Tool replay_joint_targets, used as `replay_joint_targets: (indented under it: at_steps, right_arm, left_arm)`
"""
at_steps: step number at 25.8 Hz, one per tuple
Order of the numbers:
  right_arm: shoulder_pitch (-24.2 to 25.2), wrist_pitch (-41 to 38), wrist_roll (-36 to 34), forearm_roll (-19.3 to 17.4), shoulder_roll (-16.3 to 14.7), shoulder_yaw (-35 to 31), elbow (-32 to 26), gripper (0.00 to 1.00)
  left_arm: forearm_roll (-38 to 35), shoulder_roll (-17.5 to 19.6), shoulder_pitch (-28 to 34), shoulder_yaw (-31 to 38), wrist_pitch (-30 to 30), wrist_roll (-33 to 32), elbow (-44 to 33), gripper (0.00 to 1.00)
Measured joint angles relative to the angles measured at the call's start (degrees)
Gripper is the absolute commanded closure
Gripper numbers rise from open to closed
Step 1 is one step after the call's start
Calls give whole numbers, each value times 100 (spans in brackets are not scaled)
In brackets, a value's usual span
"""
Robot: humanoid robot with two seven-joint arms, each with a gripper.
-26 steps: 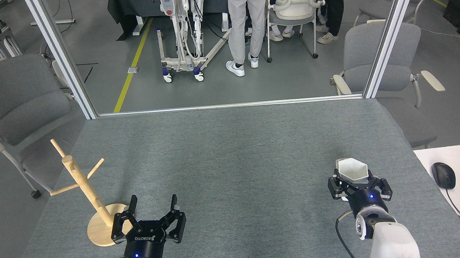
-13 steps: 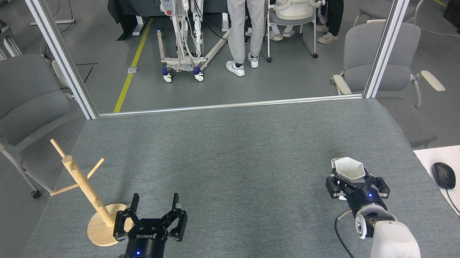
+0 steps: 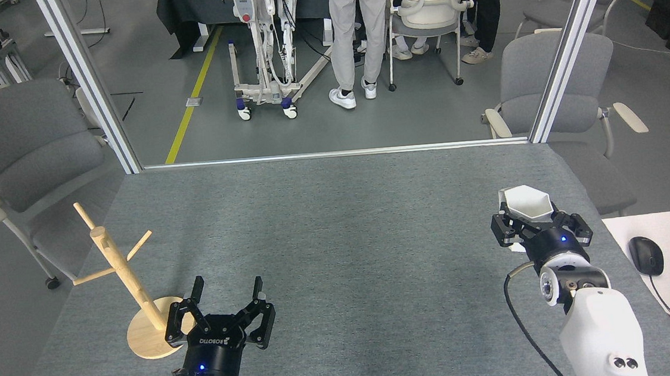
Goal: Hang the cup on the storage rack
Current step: 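Carry the cup toward the center and bring the left gripper beneath it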
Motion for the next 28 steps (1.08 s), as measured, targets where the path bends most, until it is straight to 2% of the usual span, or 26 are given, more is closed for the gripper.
replay_joint_targets:
  at_steps: [8, 13, 18, 28]
  right_arm:
    - [71, -29, 1196, -19, 8, -387, -1380, 42]
    - [80, -33, 1712, -21, 67, -545, -2035, 42]
    - [100, 1, 2138, -19, 105, -574, -2487, 42]
    - [114, 146, 2787, 151, 349, -511, -3121, 45]
  left_arm:
    - [-168, 8, 124, -745, -90, 9, -294, 1]
    - [-965, -54, -55, -1244, -51, -76, -305, 1]
    - [-1286, -90, -223, -1830, -31, -432, -286, 1]
    - [-1330, -144, -400, -2613, -72, -939, -252, 1]
